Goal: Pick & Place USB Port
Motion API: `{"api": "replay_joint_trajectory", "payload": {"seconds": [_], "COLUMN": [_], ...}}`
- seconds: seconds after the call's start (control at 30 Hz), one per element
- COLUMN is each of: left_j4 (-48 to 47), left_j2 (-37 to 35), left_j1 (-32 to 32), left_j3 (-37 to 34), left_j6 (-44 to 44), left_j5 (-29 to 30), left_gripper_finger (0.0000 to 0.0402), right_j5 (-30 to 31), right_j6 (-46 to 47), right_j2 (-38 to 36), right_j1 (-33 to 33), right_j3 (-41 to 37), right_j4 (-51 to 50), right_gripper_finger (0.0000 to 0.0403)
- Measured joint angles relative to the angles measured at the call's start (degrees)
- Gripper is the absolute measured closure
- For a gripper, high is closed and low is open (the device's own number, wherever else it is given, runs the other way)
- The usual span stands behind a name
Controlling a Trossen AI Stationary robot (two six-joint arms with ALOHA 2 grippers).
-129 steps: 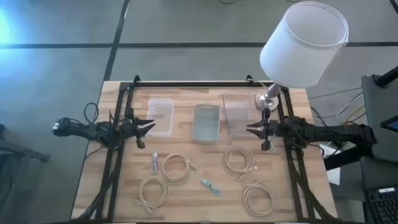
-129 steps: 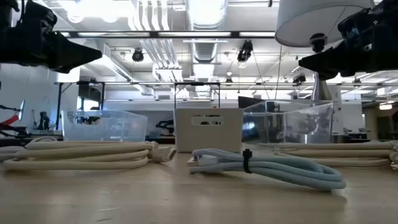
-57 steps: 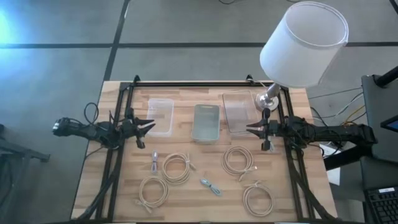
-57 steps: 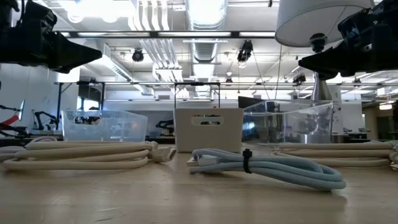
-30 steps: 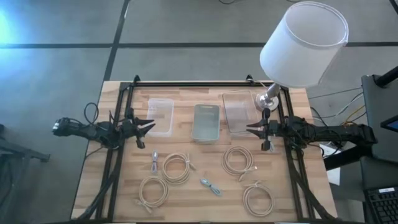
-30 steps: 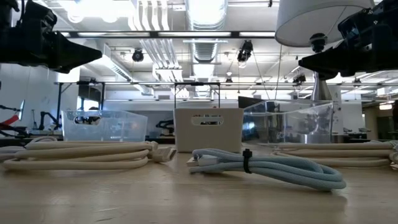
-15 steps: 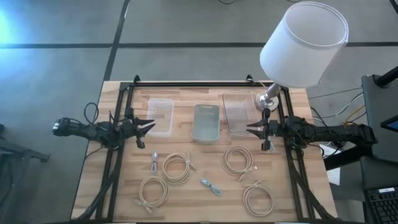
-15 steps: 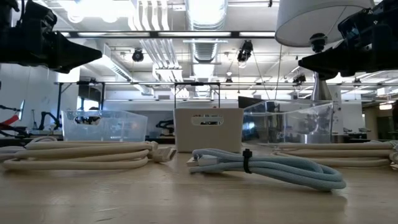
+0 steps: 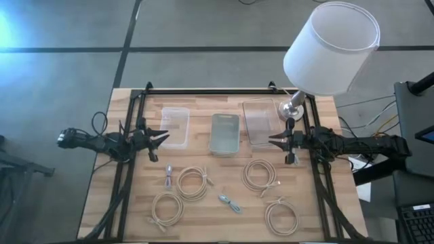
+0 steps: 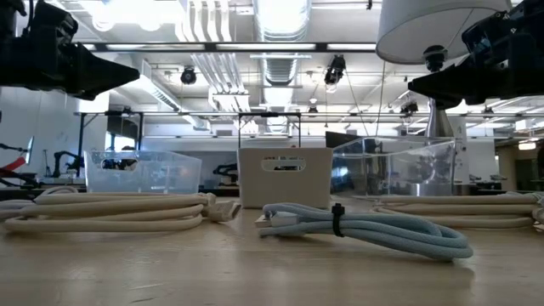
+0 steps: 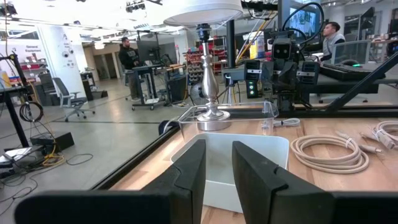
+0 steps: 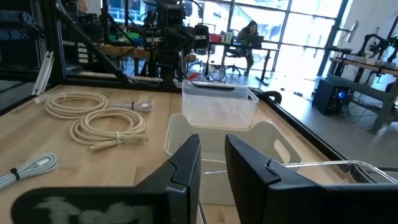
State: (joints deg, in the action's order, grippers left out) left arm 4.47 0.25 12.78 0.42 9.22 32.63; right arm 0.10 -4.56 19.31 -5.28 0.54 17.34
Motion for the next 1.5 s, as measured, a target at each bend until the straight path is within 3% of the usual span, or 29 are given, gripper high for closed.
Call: {"api": "replay_joint_trajectory", "payload": {"seconds": [0.3,0.7,0.87,0.97,1.2,1.37,1.5], "left_j4": [0.00,0.71,3.75,4.97,5.14,5.72,9.49], "left_j2": [0.00,0.00,0.00,0.00,0.00,0.34,1.10], "left_j1": [-0.01,0.00,-0.01,-0.01,-0.01,-0.01,-0.01], "left_j3": [0.01,0.00,0.01,0.00,-0.01,0.01,0.24], "left_j6": [-0.01,0.00,-3.07,-3.29,-3.65,-7.04,-7.89], "left_j5": [-0.01,0.01,-0.01,-0.01,-0.44,-6.16,-9.06], "left_gripper_finger": [0.0321,0.0321,0.0321,0.0321,0.0321,0.0321,0.0321], "right_j5": [0.00,0.00,-0.09,-0.09,0.04,0.07,0.04], "right_j6": [-2.33,-2.38,11.51,14.45,8.19,1.26,2.83], "right_j2": [-0.08,0.02,0.02,-0.07,0.02,0.02,0.47], "right_j1": [-0.04,-0.04,-0.02,-0.02,0.02,0.02,0.00], "right_j3": [0.04,0.04,0.04,0.04,0.01,-0.01,0.01], "right_j4": [4.92,4.11,4.83,6.23,8.64,16.60,22.34], "right_gripper_finger": [0.0321,0.0318,0.0329,0.0333,0.0332,0.0330,0.0323]}}
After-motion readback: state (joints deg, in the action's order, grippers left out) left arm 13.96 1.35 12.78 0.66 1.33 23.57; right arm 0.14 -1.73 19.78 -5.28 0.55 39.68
